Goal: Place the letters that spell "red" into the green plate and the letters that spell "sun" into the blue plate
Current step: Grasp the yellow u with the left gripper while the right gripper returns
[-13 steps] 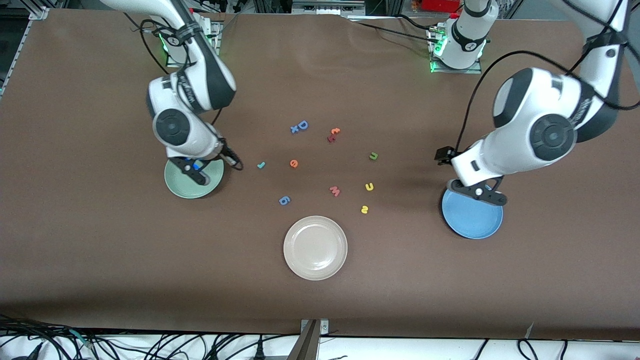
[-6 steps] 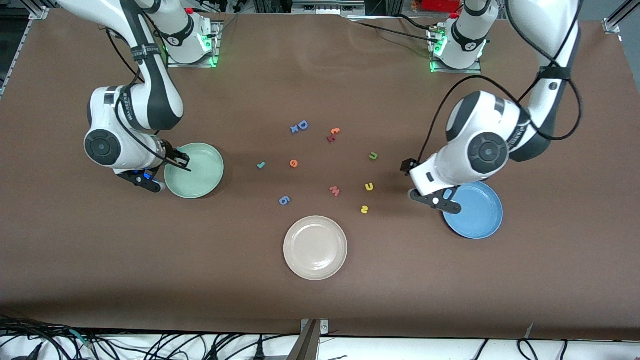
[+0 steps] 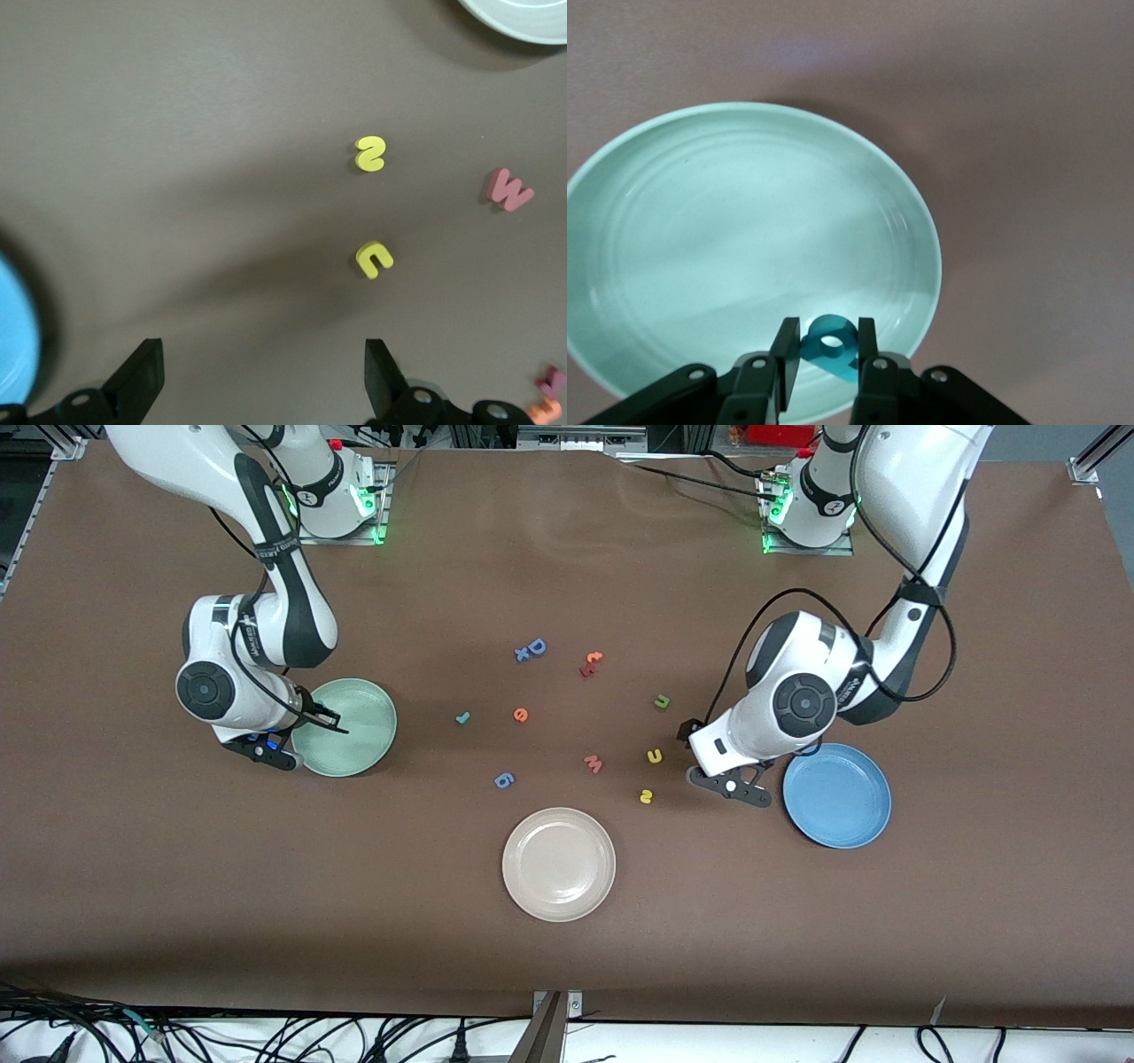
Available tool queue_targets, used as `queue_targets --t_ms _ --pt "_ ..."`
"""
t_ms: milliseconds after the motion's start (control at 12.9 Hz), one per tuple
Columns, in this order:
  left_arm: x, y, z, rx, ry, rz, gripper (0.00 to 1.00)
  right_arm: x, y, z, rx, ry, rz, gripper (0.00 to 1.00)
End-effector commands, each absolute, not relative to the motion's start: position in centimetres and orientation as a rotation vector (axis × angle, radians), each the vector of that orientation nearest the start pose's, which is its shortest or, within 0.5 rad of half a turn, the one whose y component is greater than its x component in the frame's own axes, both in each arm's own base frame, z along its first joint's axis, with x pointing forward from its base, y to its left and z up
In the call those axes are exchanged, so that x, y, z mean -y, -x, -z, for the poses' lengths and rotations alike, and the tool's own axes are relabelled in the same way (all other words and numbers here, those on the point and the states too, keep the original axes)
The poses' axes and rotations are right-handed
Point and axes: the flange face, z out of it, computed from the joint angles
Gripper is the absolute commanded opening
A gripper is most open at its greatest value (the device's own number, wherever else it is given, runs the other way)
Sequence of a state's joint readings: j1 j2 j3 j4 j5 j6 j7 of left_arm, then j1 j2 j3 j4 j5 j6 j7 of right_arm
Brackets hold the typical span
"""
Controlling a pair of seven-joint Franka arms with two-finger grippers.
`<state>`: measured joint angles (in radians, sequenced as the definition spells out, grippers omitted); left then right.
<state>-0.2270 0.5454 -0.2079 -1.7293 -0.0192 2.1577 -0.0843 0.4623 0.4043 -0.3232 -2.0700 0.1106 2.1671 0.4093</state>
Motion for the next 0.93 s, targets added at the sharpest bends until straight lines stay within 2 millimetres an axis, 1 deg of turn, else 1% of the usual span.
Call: queue_targets --t_ms 0,78,155,233,311,388,466,544,622,699,777,855 --pt "29.9 -58.6 -23.5 -0.459 3.216 -0.171 1.0 -6.8 -55.2 -21.1 -0.513 3.181 -0.413 0.11" --pt "31.2 -58.0 -22.2 -0.468 3.207 -0.171 1.0 -6.8 -55.4 -20.7 -0.508 3.185 -0.392 0.12" --pt "31.6 -57.8 -20.7 -0.472 3.209 -0.17 1.0 -6.8 -55.4 -20.7 -0.511 3.185 -0.391 0.17" --pt "31.7 -57.8 -20.0 -0.473 3.214 -0.157 1.0 -6.8 -55.4 -20.7 -0.512 3.184 -0.396 0.2" --pt "32.1 -57.5 -19.0 -0.479 3.214 -0.158 0.99 -6.8 -55.4 -20.7 -0.512 3.184 -0.397 0.28" --pt "33.0 -57.0 -17.9 -0.498 3.212 -0.145 0.99 -6.8 -55.4 -20.7 -0.512 3.184 -0.397 0.44" --pt "32.9 -57.1 -17.1 -0.523 3.194 -0.116 0.99 -6.8 -55.5 -20.9 -0.514 3.183 -0.39 0.6" --pt "32.8 -57.3 -17.0 -0.555 3.171 -0.094 0.98 -6.9 -55.6 -21.0 -0.516 3.182 -0.388 0.62" --pt "32.8 -57.4 -17.0 -0.544 3.166 -0.087 0.97 -7.0 -55.7 -21.3 -0.523 3.179 -0.386 0.66" --pt "33.2 -57.2 -16.9 -0.534 3.166 -0.091 0.91 -7.1 -55.7 -21.7 -0.524 3.177 -0.382 0.69" --pt "33.2 -57.1 -16.8 -0.529 3.166 -0.093 0.81 -7.3 -55.9 -22.1 -0.52 3.175 -0.384 0.71" --pt "33.2 -57.1 -16.8 -0.536 3.161 -0.091 0.63 -7.5 -56.1 -22.6 -0.529 3.169 -0.399 0.71"
